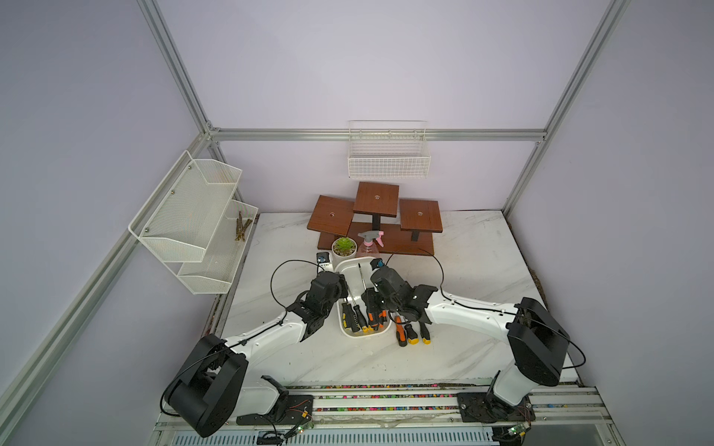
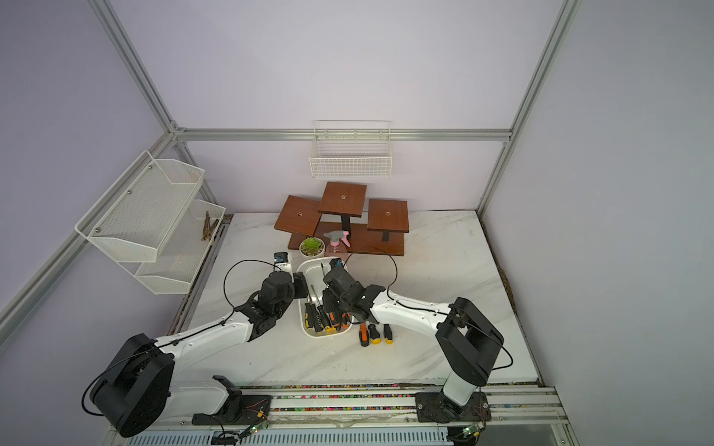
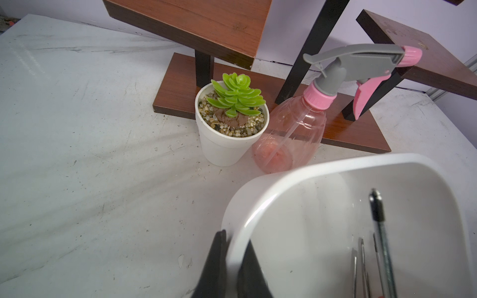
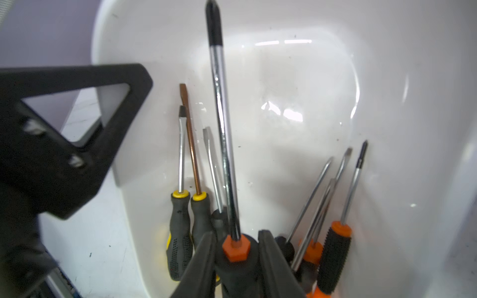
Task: Take out the screwdriver from the storage box
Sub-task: Pick up the screwdriver from the storage box, then place the screwdriver at the center of the board.
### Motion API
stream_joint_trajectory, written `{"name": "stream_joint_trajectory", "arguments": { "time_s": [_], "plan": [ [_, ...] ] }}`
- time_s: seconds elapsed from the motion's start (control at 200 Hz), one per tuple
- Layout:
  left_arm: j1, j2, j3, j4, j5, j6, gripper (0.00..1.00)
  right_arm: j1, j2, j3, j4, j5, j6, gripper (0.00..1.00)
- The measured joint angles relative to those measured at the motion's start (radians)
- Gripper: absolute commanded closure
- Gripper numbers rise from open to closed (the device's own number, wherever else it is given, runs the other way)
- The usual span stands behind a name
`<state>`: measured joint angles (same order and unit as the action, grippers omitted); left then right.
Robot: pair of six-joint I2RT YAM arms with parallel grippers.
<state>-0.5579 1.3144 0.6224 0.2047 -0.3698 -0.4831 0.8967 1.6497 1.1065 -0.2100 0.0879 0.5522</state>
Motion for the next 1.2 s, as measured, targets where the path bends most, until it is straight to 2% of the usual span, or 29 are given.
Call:
{"name": "stream_joint_trajectory", "arguments": {
  "time_s": [0.295,0.495,0.785,1.2],
  "plan": [
    [0.0,0.0,0.0,0.0,0.0,0.0,1.0,0.0,-0.127,-0.001,-0.032,-0.008,-0.023,1.0],
    [0.0,0.0,0.0,0.0,0.0,0.0,1.0,-0.01,-0.288,-0.058,-0.108,0.079,-0.045,1.0],
    [0.0,0.0,0.0,0.0,0.0,0.0,1.0,-0.155,-0.464,-0.248,-0.254,0.155,-0.041,1.0],
    [0.0,0.0,0.0,0.001,0.0,0.0,1.0,-0.229,-0.5,-0.359,-0.325,0.211,-0.042,1.0]
  ]
}}
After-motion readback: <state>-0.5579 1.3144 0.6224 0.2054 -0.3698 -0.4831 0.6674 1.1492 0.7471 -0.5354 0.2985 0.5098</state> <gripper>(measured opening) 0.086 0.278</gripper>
